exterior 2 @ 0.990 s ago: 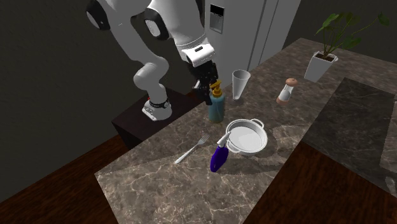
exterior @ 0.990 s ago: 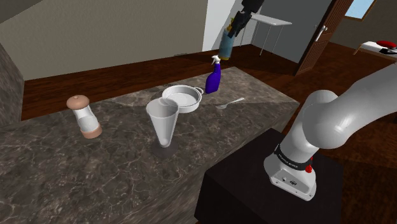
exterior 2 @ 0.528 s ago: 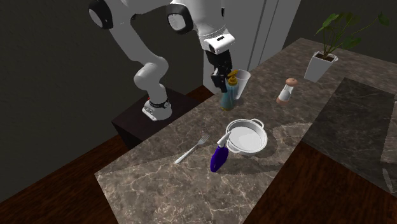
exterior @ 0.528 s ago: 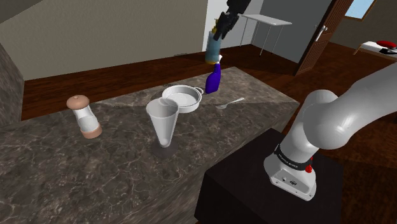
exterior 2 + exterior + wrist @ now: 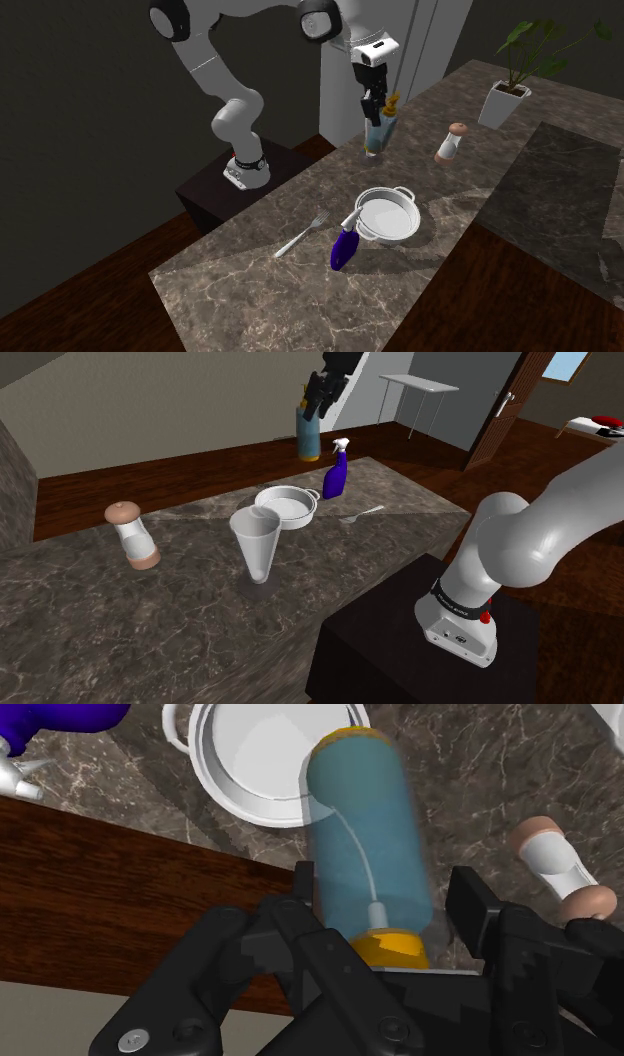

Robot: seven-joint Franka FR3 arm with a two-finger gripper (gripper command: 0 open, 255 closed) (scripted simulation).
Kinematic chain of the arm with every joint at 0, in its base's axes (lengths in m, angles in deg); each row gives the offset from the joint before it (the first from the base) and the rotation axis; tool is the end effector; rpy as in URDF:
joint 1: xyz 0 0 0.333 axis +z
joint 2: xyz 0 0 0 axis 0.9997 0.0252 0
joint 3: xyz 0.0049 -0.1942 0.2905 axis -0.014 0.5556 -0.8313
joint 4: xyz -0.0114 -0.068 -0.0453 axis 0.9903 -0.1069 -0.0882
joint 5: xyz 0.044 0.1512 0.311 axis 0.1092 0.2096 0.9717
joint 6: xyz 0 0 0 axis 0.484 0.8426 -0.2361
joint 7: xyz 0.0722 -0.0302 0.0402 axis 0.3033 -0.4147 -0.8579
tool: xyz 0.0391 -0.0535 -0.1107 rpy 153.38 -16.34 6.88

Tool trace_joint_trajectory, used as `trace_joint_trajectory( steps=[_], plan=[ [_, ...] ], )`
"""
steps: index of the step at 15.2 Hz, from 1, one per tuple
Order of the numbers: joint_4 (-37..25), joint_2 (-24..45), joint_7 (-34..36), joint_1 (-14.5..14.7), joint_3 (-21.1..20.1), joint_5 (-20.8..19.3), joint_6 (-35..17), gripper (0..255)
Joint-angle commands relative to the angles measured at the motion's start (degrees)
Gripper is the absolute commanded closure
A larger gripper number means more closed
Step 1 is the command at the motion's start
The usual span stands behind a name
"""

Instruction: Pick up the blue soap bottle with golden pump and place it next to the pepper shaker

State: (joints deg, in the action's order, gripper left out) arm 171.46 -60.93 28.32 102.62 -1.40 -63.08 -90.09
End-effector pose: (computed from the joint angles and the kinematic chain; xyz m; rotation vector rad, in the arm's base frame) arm 0.3865 0.0343 0.6211 -2.9728 -0.1781 -0.4937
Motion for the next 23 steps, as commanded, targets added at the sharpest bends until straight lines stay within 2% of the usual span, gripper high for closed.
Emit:
trace_joint_trajectory(
  steps=[1,12,18,23],
  plan=[
    [-0.6,1.0,2.7,0.7,-2.0,0.2,-0.5,255],
    [-10.7,12.2,17.3,4.6,-12.5,-1.1,-2.3,255],
    [-19.8,20.7,25.5,6.7,-17.5,-4.0,-1.6,255],
    [-29.7,29.2,32.2,9.2,-20.8,-7.9,0.4,255]
  ],
)
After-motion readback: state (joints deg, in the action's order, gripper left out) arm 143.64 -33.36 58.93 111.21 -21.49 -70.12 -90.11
